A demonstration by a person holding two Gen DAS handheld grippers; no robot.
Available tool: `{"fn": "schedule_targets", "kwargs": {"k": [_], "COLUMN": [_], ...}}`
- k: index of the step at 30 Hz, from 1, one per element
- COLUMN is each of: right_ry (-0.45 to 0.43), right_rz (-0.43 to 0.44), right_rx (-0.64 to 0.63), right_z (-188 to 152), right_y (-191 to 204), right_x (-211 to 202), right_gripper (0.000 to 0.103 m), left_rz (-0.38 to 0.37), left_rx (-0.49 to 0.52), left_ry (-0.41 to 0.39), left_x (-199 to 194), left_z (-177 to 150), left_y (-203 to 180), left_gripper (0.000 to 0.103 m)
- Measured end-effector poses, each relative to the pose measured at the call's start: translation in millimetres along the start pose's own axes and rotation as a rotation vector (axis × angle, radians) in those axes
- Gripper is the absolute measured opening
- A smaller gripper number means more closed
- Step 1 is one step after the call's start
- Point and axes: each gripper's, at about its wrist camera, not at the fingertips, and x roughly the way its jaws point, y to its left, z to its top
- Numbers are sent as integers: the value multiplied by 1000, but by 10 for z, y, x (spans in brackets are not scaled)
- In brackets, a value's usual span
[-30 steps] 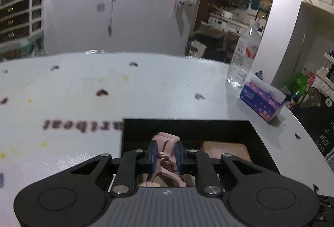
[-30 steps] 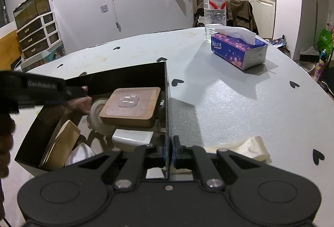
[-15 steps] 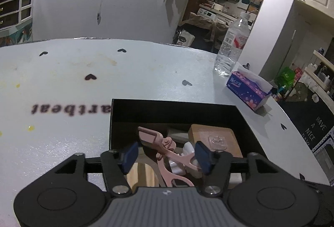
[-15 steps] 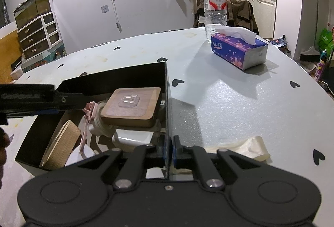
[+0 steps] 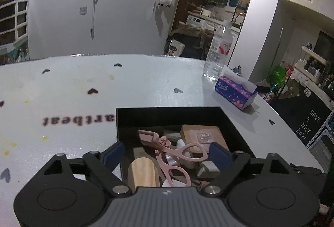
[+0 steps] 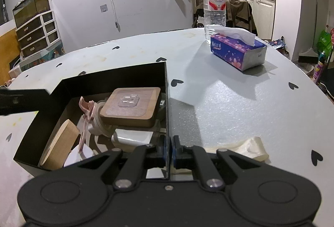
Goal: Organize rigid objects
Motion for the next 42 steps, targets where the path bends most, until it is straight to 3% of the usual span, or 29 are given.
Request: {"fn": "schedule_targets", "kwargs": {"k": [12,23,30,38,42], "right_ry": [-5,-12,-115,-225,-256], "right_rz": [-11,-20,-17,21,27], "right_rx": [-12,-29,-48,-65,-69], "right_z": [0,6,102,-9,-149], "right_y": [32,49,75,114,122], "right_x": [-45,-79,-468,-1065,-1297], "right_gripper": [5,5,7,25,39], "left_rz": [31,81,91,100,107], "left_rx": [2,5,-26,-31,-25], "left_ry": [-49,-86,-114,-159,-176], "left_x": [-400,-714,-837,-981,-1044], "left_z": [-124,-295,-398,-485,-553], "left_y": [35,94,176,161,130], "left_gripper": [103,103,103,103,103]}}
